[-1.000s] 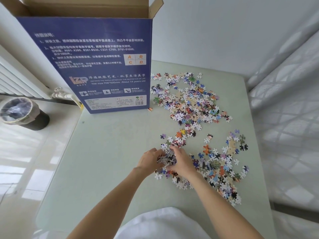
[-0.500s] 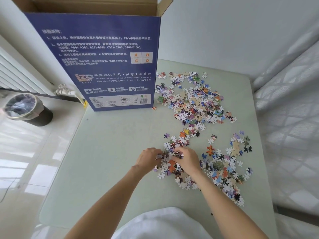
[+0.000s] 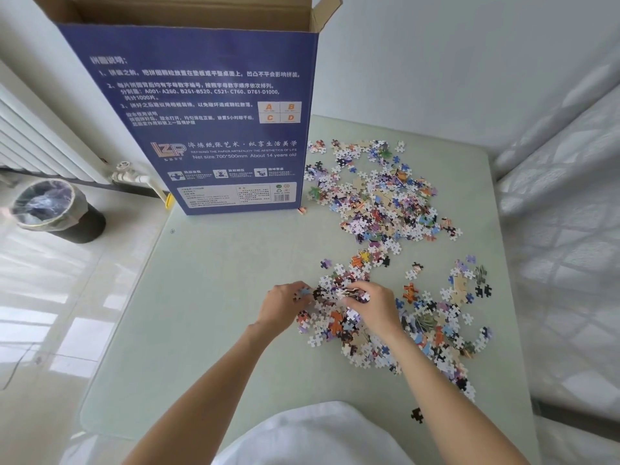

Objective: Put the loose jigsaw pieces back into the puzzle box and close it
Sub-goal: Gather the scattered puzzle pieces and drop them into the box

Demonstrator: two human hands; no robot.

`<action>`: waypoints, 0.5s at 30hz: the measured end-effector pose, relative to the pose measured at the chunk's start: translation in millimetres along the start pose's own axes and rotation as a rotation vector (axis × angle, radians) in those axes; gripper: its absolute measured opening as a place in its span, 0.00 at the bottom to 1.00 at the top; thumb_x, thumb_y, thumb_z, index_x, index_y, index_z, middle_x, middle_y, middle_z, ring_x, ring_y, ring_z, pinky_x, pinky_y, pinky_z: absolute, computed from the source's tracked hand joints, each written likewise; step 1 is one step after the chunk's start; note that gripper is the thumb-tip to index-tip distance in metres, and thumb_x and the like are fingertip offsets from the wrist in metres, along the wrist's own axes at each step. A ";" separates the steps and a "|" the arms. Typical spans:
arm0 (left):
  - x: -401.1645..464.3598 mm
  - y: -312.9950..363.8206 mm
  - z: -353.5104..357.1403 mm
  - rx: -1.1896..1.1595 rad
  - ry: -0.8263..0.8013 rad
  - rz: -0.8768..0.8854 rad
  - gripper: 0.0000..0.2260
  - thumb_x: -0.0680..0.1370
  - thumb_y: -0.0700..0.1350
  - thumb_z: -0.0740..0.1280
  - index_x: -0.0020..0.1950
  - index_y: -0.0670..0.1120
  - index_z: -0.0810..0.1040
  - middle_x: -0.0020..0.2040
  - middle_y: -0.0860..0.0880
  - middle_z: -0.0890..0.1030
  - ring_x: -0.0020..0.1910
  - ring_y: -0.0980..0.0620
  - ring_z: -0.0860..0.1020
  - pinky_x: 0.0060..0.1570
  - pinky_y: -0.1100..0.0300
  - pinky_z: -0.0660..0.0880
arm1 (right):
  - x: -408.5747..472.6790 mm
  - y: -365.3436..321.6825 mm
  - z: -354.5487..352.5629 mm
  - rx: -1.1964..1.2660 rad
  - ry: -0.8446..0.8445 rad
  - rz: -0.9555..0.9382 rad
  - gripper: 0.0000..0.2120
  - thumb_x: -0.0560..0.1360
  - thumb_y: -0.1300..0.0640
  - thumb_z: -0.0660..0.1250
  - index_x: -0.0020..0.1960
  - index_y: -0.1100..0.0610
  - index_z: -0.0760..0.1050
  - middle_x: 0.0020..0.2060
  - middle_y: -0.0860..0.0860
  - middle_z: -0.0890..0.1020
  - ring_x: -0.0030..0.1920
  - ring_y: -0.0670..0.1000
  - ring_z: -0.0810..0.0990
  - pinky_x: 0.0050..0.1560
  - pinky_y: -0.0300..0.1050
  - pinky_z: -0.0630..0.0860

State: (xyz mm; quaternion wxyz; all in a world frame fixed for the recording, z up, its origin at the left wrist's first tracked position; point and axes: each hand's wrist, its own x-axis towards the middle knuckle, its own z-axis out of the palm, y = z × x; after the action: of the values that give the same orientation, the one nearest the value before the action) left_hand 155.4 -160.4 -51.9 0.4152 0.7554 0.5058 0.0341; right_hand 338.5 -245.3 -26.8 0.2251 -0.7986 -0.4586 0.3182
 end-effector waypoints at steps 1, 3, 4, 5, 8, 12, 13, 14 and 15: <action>-0.9 0.7 -3.2 -0.016 0.004 0.001 0.08 0.77 0.48 0.66 0.53 0.48 0.80 0.44 0.48 0.83 0.36 0.50 0.80 0.39 0.60 0.75 | -0.2 -2.4 -4.3 0.004 0.007 -0.010 0.15 0.70 0.54 0.73 0.55 0.57 0.79 0.54 0.52 0.82 0.56 0.50 0.78 0.56 0.38 0.72; -3.7 4.3 -13.2 -0.048 0.026 0.019 0.07 0.76 0.47 0.67 0.52 0.48 0.81 0.40 0.50 0.83 0.30 0.54 0.78 0.34 0.67 0.73 | -1.7 -10.5 -15.7 0.003 0.022 -0.052 0.14 0.70 0.54 0.73 0.55 0.57 0.80 0.53 0.52 0.82 0.55 0.50 0.79 0.55 0.37 0.72; -5.5 7.7 -19.3 -0.057 0.039 0.038 0.07 0.76 0.47 0.67 0.52 0.47 0.81 0.39 0.51 0.82 0.28 0.58 0.77 0.31 0.71 0.71 | -2.6 -15.7 -22.3 -0.003 0.025 -0.076 0.15 0.70 0.53 0.73 0.55 0.57 0.80 0.53 0.51 0.82 0.55 0.49 0.79 0.55 0.36 0.71; -6.6 12.9 -28.2 -0.064 0.055 0.064 0.07 0.76 0.47 0.67 0.51 0.47 0.81 0.38 0.53 0.82 0.28 0.61 0.76 0.30 0.74 0.69 | -2.8 -23.1 -30.8 -0.010 0.029 -0.100 0.15 0.70 0.53 0.73 0.55 0.57 0.80 0.53 0.51 0.82 0.55 0.49 0.78 0.55 0.36 0.71; -6.6 37.8 -68.5 -0.058 0.141 0.201 0.06 0.76 0.46 0.68 0.51 0.48 0.82 0.40 0.53 0.83 0.31 0.62 0.77 0.34 0.70 0.72 | -0.5 -53.9 -63.9 -0.004 0.033 -0.194 0.16 0.70 0.54 0.72 0.56 0.57 0.79 0.53 0.49 0.82 0.52 0.45 0.78 0.57 0.37 0.73; -0.6 83.6 -151.7 -0.110 0.358 0.440 0.06 0.74 0.42 0.70 0.50 0.45 0.82 0.38 0.52 0.83 0.33 0.62 0.79 0.36 0.69 0.76 | 11.1 -112.2 -115.9 0.019 0.052 -0.337 0.18 0.69 0.53 0.72 0.57 0.56 0.79 0.50 0.44 0.79 0.48 0.40 0.76 0.51 0.20 0.66; 0.6 94.0 -172.3 -0.107 0.433 0.494 0.06 0.74 0.42 0.70 0.50 0.44 0.82 0.39 0.52 0.83 0.33 0.62 0.78 0.36 0.72 0.74 | 14.7 -124.6 -126.0 0.034 0.068 -0.372 0.18 0.69 0.52 0.72 0.57 0.56 0.79 0.50 0.45 0.80 0.47 0.38 0.76 0.49 0.19 0.66; 3.7 108.0 -201.8 -0.085 0.522 0.559 0.07 0.74 0.42 0.70 0.51 0.43 0.82 0.40 0.52 0.83 0.33 0.61 0.79 0.36 0.73 0.74 | 20.8 -145.6 -140.0 0.048 0.094 -0.415 0.18 0.68 0.51 0.72 0.56 0.55 0.79 0.49 0.44 0.80 0.46 0.36 0.75 0.48 0.20 0.66; 5.8 118.0 -223.2 -0.059 0.595 0.614 0.08 0.74 0.43 0.70 0.51 0.43 0.82 0.42 0.52 0.82 0.33 0.60 0.79 0.36 0.71 0.75 | 25.0 -160.0 -149.9 0.067 0.107 -0.437 0.17 0.68 0.50 0.72 0.56 0.54 0.79 0.49 0.42 0.80 0.45 0.34 0.75 0.48 0.21 0.66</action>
State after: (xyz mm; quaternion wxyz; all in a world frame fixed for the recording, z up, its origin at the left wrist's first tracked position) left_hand 139.8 -40.4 169.8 0.2431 0.8160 0.3542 0.3869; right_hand 360.8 -157.1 174.2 0.3390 -0.6883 -0.5972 0.2338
